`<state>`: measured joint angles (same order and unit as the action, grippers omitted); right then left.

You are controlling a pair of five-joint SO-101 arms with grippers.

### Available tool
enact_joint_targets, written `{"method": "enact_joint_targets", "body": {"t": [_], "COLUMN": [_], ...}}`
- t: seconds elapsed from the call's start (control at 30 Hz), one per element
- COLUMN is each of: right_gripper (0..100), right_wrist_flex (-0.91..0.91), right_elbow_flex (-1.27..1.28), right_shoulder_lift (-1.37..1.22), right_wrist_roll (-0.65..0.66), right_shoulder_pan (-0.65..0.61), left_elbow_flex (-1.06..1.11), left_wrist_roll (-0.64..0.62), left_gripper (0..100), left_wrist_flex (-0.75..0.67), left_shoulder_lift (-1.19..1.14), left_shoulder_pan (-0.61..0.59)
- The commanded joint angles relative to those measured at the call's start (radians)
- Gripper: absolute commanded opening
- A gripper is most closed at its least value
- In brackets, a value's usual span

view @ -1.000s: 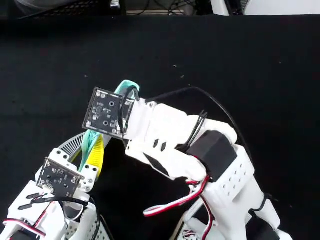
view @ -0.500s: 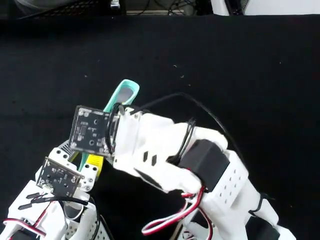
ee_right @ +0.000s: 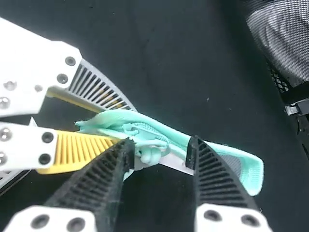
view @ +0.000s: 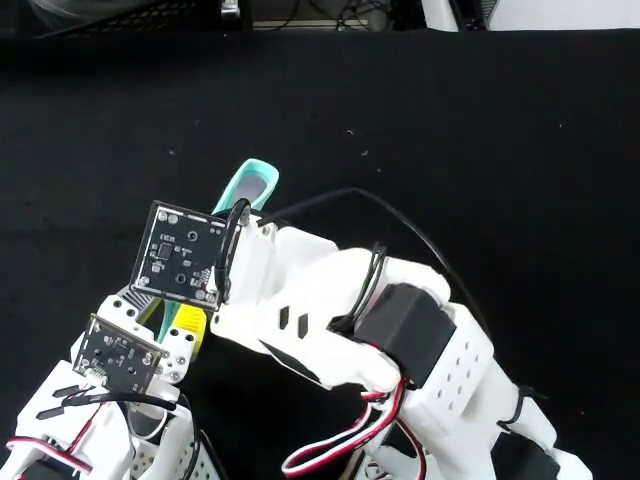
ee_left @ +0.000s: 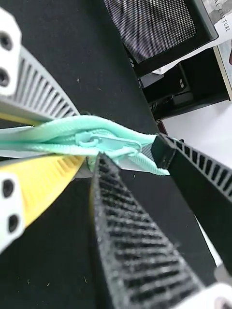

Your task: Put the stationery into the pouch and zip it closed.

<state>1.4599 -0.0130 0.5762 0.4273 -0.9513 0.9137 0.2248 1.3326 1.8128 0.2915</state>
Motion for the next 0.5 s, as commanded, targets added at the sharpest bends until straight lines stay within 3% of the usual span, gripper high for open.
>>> {"method": "enact_joint_targets", "body": {"t": [0.0, 0.3, 0.47], "right_gripper": [18.3, 17.5, 4.7], "right_wrist_flex": [-0.02, -0.066, -0.094], "right_elbow_flex": [0.028, 0.051, 0.047], "right_shoulder_lift": [0.019, 0.021, 0.025], "right_wrist_roll": [-0.006, -0.012, -0.008], "right_shoulder_pan": [-0.005, 0.061, 0.094], "left_elbow_flex": [-0.001, -0.001, -0.001], "left_wrist_roll": [0.002, 0.002, 0.002], "left_gripper": [3, 3, 3], "left_wrist_flex": [-0.026, -0.029, -0.026], "left_shoulder_lift": [-0.006, -0.006, -0.005], "left_shoulder_pan": [0.001, 0.001, 0.001]}}
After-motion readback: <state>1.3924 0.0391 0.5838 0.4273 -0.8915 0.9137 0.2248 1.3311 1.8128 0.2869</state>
